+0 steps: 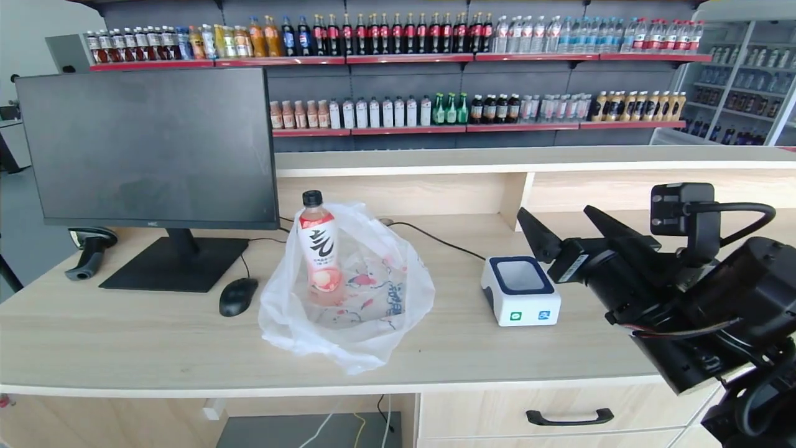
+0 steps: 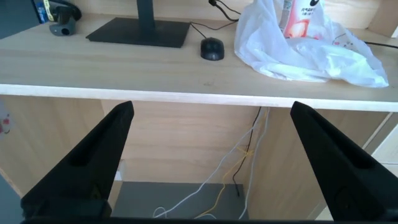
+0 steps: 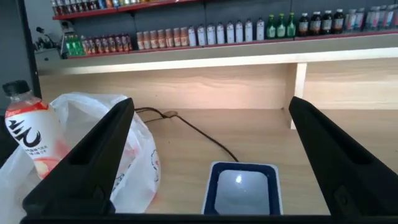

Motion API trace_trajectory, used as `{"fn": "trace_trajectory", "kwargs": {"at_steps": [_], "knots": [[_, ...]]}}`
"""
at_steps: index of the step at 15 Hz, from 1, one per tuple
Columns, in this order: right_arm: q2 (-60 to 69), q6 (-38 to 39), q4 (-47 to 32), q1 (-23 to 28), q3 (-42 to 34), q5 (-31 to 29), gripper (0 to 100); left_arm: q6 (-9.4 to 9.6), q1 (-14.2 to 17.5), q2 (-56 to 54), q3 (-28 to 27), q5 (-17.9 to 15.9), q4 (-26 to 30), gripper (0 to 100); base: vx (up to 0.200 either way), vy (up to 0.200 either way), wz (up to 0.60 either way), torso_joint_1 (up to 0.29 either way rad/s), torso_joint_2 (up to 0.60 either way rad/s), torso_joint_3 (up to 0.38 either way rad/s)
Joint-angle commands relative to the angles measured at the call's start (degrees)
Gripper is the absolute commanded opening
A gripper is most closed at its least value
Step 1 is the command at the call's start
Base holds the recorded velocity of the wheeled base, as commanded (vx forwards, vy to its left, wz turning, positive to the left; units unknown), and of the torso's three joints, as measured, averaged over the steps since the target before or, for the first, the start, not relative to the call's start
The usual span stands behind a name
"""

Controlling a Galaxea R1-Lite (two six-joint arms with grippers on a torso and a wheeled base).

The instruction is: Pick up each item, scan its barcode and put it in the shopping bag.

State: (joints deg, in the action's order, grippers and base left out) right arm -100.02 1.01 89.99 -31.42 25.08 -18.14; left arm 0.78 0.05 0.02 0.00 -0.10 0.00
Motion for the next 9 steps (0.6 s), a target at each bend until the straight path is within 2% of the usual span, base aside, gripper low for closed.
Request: {"fn": "trace_trajectory", "kwargs": {"at_steps": [1,9], "knots": [[0.62,0.04,0.01,1.18,-1.70,-0.05,100,0.01,0.04,-0.02,0.00,0.01,0.09,100,0.000,-0.200,0.00,-0.007,0.01,0.002],[2.03,-0.13,0.01,2.41,-2.58,0.03,100,-0.08,-0.05,-0.02,0.00,0.01,0.00,100,0.000,-0.200,0.00,0.004,0.00,0.004]]}}
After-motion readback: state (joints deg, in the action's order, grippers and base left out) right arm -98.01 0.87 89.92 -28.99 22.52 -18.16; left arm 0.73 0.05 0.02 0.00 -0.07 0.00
